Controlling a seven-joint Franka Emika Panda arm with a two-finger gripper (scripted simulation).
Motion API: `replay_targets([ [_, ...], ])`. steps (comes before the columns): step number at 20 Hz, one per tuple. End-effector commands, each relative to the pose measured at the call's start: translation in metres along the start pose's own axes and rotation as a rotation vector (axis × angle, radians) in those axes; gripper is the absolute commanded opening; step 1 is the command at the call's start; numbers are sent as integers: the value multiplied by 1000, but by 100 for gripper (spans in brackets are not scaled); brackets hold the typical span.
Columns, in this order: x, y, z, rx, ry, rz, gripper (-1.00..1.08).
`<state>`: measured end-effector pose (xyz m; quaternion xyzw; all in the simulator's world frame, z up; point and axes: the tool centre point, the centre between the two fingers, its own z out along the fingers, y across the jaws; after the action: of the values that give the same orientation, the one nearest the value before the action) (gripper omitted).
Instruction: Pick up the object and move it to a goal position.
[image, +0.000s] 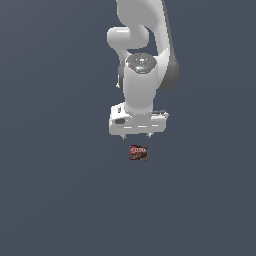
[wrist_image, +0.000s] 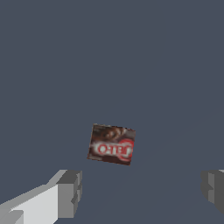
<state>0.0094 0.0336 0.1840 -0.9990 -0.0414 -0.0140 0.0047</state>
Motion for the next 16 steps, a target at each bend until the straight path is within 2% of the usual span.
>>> replay_targets([
  [1,0,0,0,0,0,0,100],
  [16,2,10,2,8,9,-3,100],
])
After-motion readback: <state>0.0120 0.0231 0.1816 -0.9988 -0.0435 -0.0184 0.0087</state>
